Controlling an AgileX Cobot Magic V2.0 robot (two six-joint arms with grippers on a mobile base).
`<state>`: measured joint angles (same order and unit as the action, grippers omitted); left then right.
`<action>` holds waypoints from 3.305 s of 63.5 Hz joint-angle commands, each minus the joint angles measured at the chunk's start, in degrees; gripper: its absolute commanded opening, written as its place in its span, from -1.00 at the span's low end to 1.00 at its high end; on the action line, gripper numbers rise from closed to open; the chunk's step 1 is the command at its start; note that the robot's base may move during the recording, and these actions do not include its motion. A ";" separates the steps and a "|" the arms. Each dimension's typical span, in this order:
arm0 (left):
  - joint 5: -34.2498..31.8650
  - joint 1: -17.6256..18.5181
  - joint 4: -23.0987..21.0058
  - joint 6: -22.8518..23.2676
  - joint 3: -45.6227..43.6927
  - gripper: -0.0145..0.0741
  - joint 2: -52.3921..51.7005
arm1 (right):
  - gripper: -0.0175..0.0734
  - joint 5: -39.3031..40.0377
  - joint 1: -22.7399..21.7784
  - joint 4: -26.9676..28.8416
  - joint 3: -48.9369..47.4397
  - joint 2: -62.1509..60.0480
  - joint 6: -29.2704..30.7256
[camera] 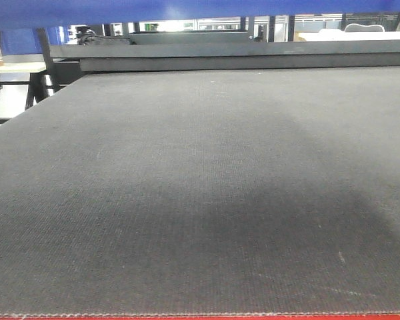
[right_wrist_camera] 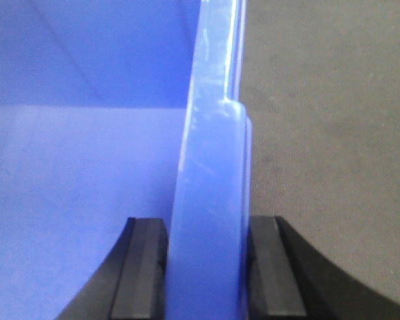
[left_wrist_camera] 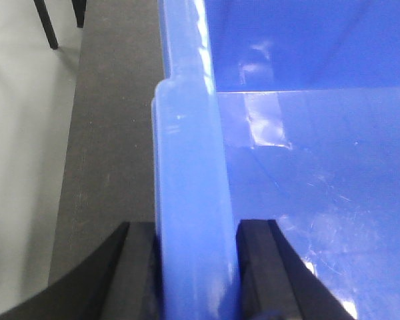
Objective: Move blue bin to conveyor side
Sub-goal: 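Carry the blue bin over the black conveyor belt, then lower the blue bin onto the black conveyor belt with both grippers, then open both grippers and lift them off the bin rims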
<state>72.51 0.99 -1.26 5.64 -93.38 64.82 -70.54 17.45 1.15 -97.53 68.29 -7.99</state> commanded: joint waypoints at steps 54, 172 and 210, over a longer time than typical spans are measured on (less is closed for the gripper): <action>-25.22 1.24 -5.10 -1.20 16.09 -0.71 6.44 | -0.79 25.11 -2.55 -7.56 20.28 -0.10 -2.01; -35.94 5.52 1.26 2.51 17.35 0.45 18.27 | 0.16 42.11 -7.00 -7.53 25.64 10.68 -2.01; -34.54 5.52 1.83 2.51 12.64 -0.72 6.02 | -0.79 36.30 -7.00 -7.30 19.39 -0.83 -2.01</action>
<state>38.16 6.25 0.00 8.05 -80.34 72.79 -34.67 10.72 -6.00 -77.24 69.67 -10.43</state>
